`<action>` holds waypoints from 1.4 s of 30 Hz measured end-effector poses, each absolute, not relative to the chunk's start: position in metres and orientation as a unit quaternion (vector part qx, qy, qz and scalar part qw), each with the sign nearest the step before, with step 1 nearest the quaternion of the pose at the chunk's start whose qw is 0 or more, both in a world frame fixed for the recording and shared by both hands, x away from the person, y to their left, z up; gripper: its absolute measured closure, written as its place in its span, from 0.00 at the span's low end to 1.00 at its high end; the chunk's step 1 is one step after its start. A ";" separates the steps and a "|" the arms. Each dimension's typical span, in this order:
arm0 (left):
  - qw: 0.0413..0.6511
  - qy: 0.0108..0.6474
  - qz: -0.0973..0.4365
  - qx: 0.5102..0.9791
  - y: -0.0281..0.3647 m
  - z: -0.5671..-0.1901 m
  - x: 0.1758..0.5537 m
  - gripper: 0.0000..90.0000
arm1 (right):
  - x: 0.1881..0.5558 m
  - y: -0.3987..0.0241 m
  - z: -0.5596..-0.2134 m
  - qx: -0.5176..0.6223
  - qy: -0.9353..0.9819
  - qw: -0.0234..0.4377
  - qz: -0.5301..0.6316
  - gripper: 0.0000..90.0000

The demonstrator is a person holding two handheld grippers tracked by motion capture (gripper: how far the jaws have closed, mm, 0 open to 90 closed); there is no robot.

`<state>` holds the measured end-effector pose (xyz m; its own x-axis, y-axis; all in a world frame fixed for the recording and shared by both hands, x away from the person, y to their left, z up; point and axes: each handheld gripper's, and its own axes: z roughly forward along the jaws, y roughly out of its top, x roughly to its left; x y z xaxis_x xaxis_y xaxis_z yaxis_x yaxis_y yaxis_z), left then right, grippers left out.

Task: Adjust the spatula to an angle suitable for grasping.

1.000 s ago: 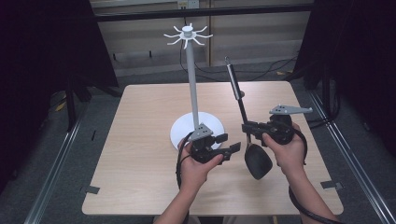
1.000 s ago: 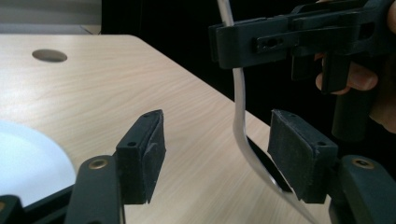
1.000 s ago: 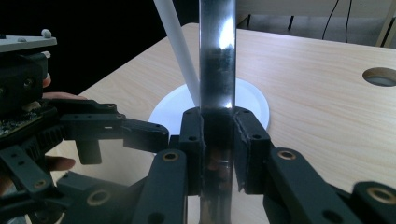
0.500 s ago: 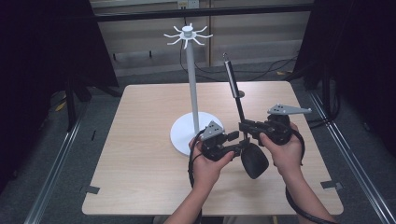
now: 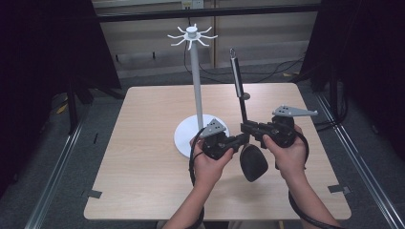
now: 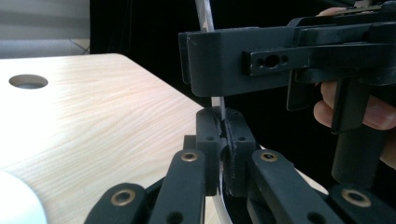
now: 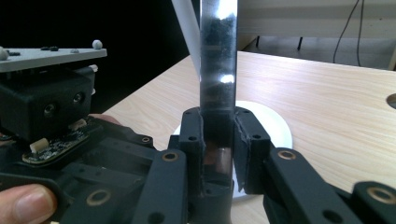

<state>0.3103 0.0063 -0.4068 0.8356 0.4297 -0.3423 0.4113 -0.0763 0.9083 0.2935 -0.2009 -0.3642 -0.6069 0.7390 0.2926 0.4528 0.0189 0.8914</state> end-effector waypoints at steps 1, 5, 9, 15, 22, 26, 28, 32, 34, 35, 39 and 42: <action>0.612 0.284 0.011 0.738 0.008 -0.405 0.311 0.97 | 0.293 -0.200 -0.364 0.423 0.701 0.127 0.560 0.84; 0.607 0.278 0.017 0.745 0.012 -0.401 0.311 0.98 | 0.293 -0.198 -0.364 0.419 0.697 0.125 0.569 0.84; 0.596 0.264 0.029 0.757 0.016 -0.396 0.311 0.98 | 0.294 -0.197 -0.362 0.412 0.697 0.116 0.575 0.84; 0.593 0.256 0.037 0.762 0.019 -0.391 0.312 0.98 | 0.294 -0.194 -0.360 0.407 0.696 0.114 0.581 0.84; 0.587 0.247 0.049 0.770 0.022 -0.388 0.312 0.98 | 0.295 -0.191 -0.356 0.398 0.703 0.119 0.577 0.84; 0.587 0.243 0.049 0.771 0.026 -0.386 0.314 0.98 | 0.297 -0.189 -0.354 0.393 0.706 0.117 0.577 0.83; 0.588 0.243 0.051 0.770 0.027 -0.386 0.314 0.98 | 0.298 -0.188 -0.353 0.389 0.708 0.120 0.577 0.83; 0.587 0.237 0.055 0.772 0.032 -0.384 0.315 0.98 | 0.299 -0.185 -0.352 0.383 0.709 0.121 0.580 0.83; 0.588 0.232 0.055 0.773 0.034 -0.383 0.315 0.98 | 0.299 -0.184 -0.351 0.374 0.709 0.122 0.585 0.82; 0.588 0.230 0.055 0.773 0.035 -0.382 0.315 0.98 | 0.299 -0.183 -0.351 0.372 0.709 0.121 0.587 0.81; 0.583 0.226 0.054 0.778 0.041 -0.382 0.316 0.98 | 0.300 -0.183 -0.348 0.366 0.708 0.116 0.593 0.81; 0.588 0.221 0.050 0.776 0.045 -0.382 0.316 0.98 | 0.302 -0.183 -0.347 0.355 0.711 0.106 0.598 0.81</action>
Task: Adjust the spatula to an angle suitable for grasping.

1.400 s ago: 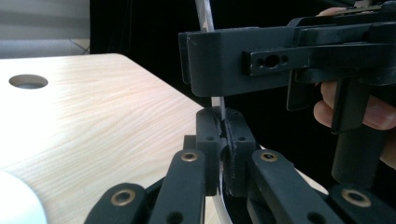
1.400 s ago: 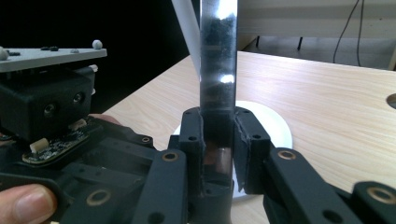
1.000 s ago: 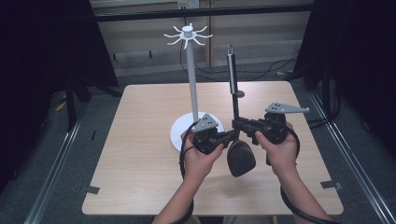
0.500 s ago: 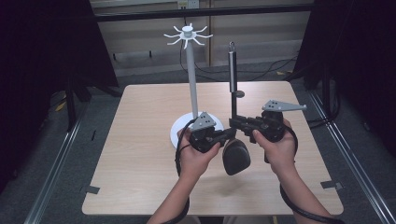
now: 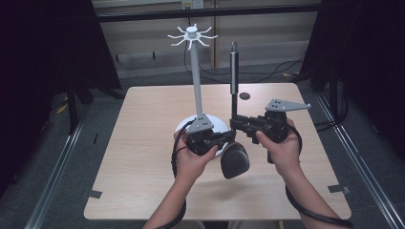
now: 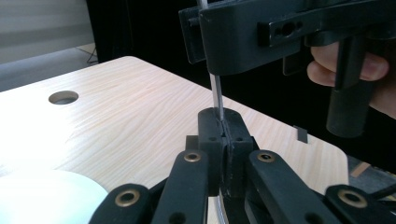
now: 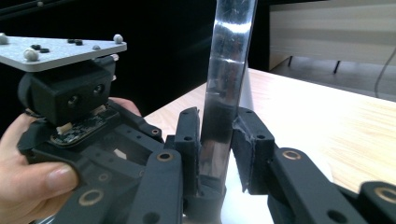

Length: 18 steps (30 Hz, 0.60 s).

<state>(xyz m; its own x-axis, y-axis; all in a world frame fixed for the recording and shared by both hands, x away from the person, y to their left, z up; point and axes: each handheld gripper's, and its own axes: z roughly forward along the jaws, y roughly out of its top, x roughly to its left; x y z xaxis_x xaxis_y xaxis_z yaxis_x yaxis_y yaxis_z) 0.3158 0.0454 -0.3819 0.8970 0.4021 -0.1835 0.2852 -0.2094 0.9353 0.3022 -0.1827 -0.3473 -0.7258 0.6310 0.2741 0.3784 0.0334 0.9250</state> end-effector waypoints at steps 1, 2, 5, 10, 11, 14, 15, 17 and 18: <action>0.593 0.218 0.047 0.774 0.047 -0.382 0.316 0.98 | 0.303 -0.182 -0.347 0.351 0.711 0.101 0.601 0.81; 0.592 0.218 0.049 0.775 0.049 -0.380 0.316 0.98 | 0.304 -0.183 -0.347 0.345 0.706 0.089 0.611 0.81; 0.596 0.214 0.049 0.772 0.053 -0.378 0.315 0.98 | 0.305 -0.181 -0.346 0.329 0.709 0.086 0.618 0.82; 0.607 0.202 0.053 0.767 0.060 -0.377 0.313 0.98 | 0.305 -0.178 -0.343 0.315 0.712 0.085 0.622 0.84; 0.607 0.202 0.053 0.767 0.060 -0.377 0.313 0.98 | 0.305 -0.178 -0.342 0.312 0.712 0.083 0.624 0.84; 0.608 0.198 0.056 0.767 0.063 -0.377 0.312 0.98 | 0.304 -0.176 -0.342 0.309 0.712 0.082 0.625 0.84; 0.607 0.196 0.061 0.768 0.065 -0.377 0.312 0.98 | 0.304 -0.174 -0.341 0.307 0.713 0.082 0.625 0.84; 0.607 0.196 0.061 0.768 0.066 -0.377 0.312 0.98 | 0.304 -0.173 -0.341 0.305 0.714 0.082 0.625 0.84; 0.608 0.198 0.059 0.766 0.067 -0.377 0.311 0.98 | 0.305 -0.172 -0.342 0.305 0.713 0.081 0.626 0.84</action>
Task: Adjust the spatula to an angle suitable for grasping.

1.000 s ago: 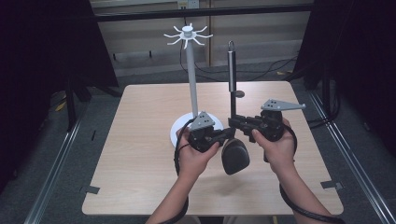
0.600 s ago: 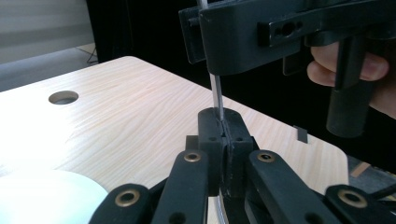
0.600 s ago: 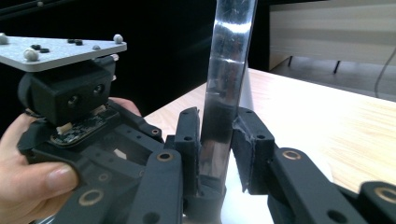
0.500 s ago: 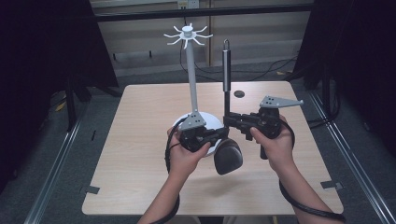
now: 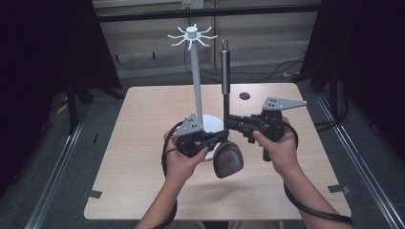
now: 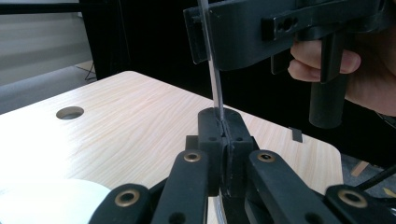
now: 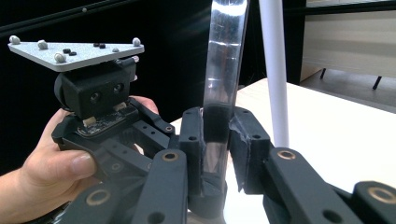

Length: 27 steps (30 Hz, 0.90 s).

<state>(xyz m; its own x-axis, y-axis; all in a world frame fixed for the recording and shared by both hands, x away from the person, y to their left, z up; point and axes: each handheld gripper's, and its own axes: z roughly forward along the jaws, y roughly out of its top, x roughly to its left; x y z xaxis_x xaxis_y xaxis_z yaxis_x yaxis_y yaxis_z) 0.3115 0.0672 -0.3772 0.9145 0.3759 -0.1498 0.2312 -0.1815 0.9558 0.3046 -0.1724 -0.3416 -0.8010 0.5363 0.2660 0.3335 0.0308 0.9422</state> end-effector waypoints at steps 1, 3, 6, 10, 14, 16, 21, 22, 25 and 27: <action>0.609 0.198 0.059 0.766 0.068 -0.378 0.311 0.98 | 0.305 -0.171 -0.342 0.304 0.713 0.077 0.627 0.84; 0.610 0.201 0.058 0.764 0.070 -0.379 0.311 0.98 | 0.305 -0.169 -0.342 0.303 0.715 0.080 0.625 0.84; 0.606 0.202 0.063 0.766 0.074 -0.381 0.311 0.98 | 0.306 -0.165 -0.344 0.302 0.717 0.081 0.623 0.84; 0.607 0.206 0.064 0.765 0.078 -0.382 0.310 0.98 | 0.306 -0.161 -0.344 0.300 0.720 0.080 0.621 0.84; 0.608 0.209 0.064 0.763 0.080 -0.382 0.310 0.98 | 0.307 -0.157 -0.343 0.297 0.722 0.082 0.619 0.84; 0.610 0.209 0.063 0.762 0.082 -0.382 0.310 0.98 | 0.307 -0.155 -0.342 0.295 0.725 0.086 0.617 0.84; 0.607 0.211 0.065 0.763 0.085 -0.382 0.310 0.98 | 0.308 -0.151 -0.342 0.293 0.727 0.085 0.616 0.84; 0.610 0.212 0.064 0.761 0.085 -0.383 0.310 0.98 | 0.308 -0.150 -0.342 0.294 0.727 0.085 0.615 0.84; 0.609 0.215 0.064 0.761 0.085 -0.384 0.310 0.98 | 0.308 -0.149 -0.342 0.294 0.728 0.086 0.614 0.84; 0.609 0.215 0.062 0.761 0.085 -0.385 0.311 0.98 | 0.309 -0.148 -0.344 0.297 0.728 0.087 0.612 0.84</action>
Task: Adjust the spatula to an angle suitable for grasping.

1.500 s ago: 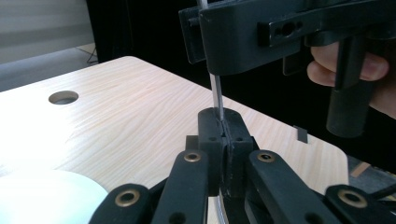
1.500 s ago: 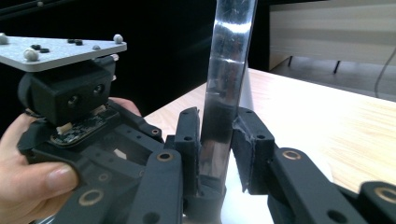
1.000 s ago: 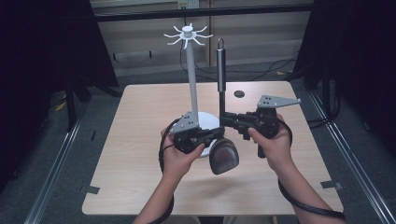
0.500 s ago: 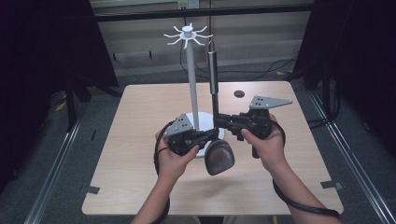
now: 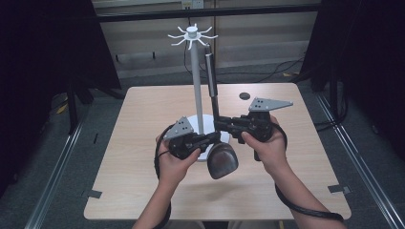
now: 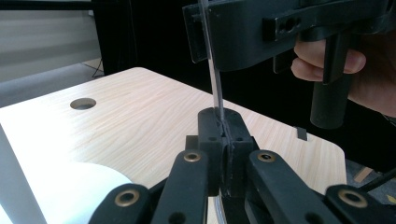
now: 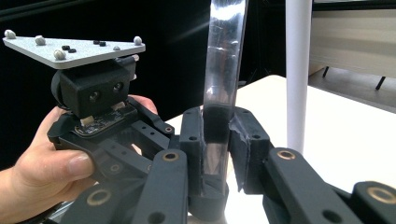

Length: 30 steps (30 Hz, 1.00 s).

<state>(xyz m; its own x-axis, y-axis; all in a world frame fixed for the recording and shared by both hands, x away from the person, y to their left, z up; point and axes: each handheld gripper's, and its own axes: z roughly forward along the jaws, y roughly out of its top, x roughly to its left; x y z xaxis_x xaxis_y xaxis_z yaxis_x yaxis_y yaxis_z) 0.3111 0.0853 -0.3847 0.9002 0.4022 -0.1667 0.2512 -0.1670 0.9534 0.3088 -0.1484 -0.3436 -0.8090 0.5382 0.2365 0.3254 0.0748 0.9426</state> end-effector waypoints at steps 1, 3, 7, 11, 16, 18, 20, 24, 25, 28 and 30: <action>0.609 0.216 0.064 0.761 0.085 -0.385 0.311 0.98 | 0.309 -0.149 -0.344 0.296 0.727 0.088 0.613 0.84; 0.607 0.216 0.065 0.762 0.085 -0.385 0.312 0.98 | 0.309 -0.148 -0.344 0.296 0.727 0.088 0.614 0.84; 0.604 0.221 0.066 0.763 0.084 -0.386 0.314 0.98 | 0.311 -0.148 -0.345 0.300 0.727 0.092 0.610 0.84; 0.606 0.222 0.063 0.761 0.085 -0.387 0.316 0.98 | 0.313 -0.146 -0.347 0.299 0.728 0.094 0.610 0.84; 0.598 0.225 0.069 0.766 0.086 -0.387 0.319 0.98 | 0.315 -0.144 -0.347 0.300 0.730 0.101 0.606 0.84; 0.599 0.226 0.069 0.765 0.086 -0.387 0.320 0.98 | 0.316 -0.143 -0.347 0.300 0.732 0.104 0.603 0.84; 0.598 0.226 0.070 0.766 0.086 -0.387 0.320 0.98 | 0.316 -0.142 -0.347 0.300 0.732 0.107 0.602 0.84; 0.595 0.225 0.076 0.768 0.087 -0.387 0.322 0.98 | 0.317 -0.141 -0.346 0.296 0.737 0.116 0.597 0.82; 0.592 0.228 0.080 0.769 0.088 -0.387 0.322 0.98 | 0.317 -0.141 -0.346 0.292 0.736 0.120 0.599 0.80; 0.592 0.230 0.081 0.768 0.089 -0.388 0.323 0.98 | 0.316 -0.142 -0.346 0.290 0.737 0.122 0.598 0.79; 0.592 0.227 0.083 0.769 0.090 -0.388 0.324 0.98 | 0.315 -0.145 -0.345 0.291 0.735 0.127 0.599 0.79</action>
<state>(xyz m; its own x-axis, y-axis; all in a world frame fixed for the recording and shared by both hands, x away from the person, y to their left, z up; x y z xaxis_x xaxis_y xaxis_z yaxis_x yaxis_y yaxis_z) 0.3238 0.0905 -0.3883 0.8831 0.4476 -0.1405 0.2506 -0.1970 0.9478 0.3155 -0.1452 -0.3446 -0.7984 0.5799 0.1620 0.2762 0.1137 0.9543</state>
